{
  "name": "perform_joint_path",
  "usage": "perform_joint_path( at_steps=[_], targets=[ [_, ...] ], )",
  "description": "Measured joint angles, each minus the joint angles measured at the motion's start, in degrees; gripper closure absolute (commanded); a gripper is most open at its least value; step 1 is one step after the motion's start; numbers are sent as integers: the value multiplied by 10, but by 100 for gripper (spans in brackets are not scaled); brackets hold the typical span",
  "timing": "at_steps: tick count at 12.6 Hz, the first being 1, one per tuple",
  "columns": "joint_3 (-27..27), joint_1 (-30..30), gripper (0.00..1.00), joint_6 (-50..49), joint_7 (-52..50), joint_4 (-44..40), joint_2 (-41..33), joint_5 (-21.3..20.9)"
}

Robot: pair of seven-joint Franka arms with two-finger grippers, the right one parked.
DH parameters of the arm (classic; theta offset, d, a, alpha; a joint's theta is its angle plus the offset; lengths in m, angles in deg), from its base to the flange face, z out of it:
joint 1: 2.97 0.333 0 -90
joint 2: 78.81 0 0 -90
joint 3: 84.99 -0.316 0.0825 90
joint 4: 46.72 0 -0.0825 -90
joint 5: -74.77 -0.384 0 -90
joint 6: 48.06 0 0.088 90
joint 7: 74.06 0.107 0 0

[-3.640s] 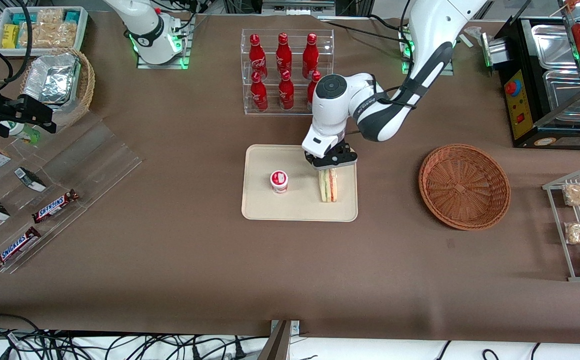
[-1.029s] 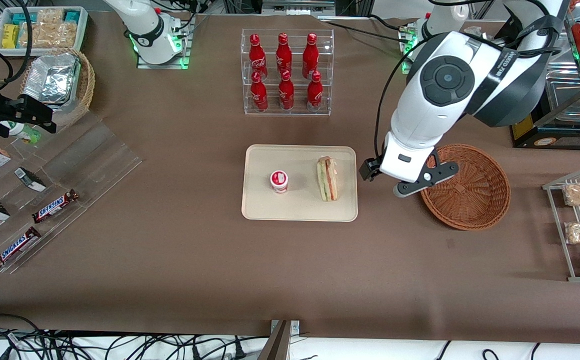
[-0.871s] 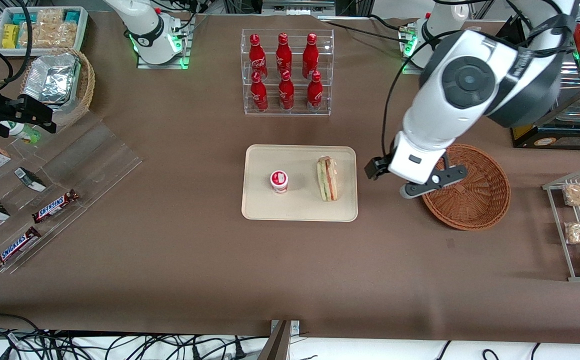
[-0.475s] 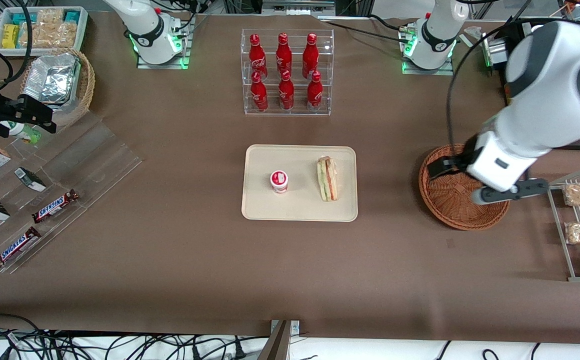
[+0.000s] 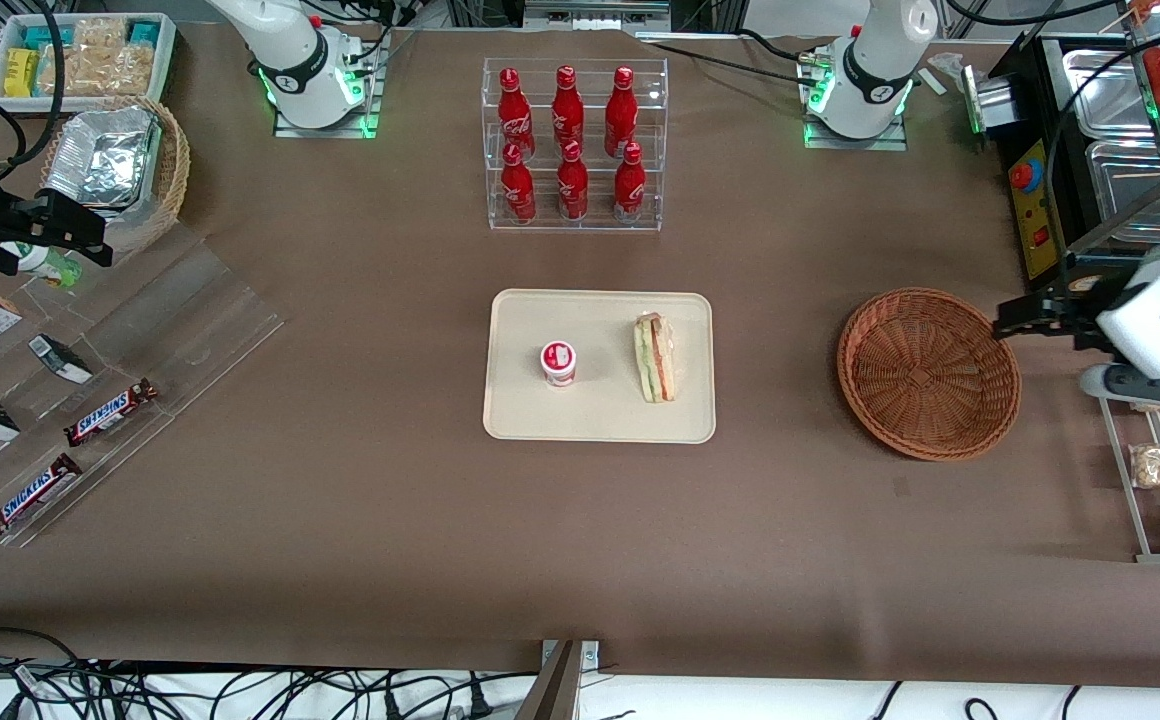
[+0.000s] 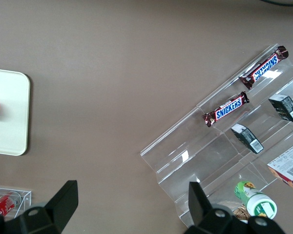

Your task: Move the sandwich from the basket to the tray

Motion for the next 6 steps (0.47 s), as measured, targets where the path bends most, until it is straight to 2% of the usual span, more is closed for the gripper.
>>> perform_joint_path(
  at_steps=[6],
  targets=[
    [-6,-9,0,24,7,0,12,0]
  ],
)
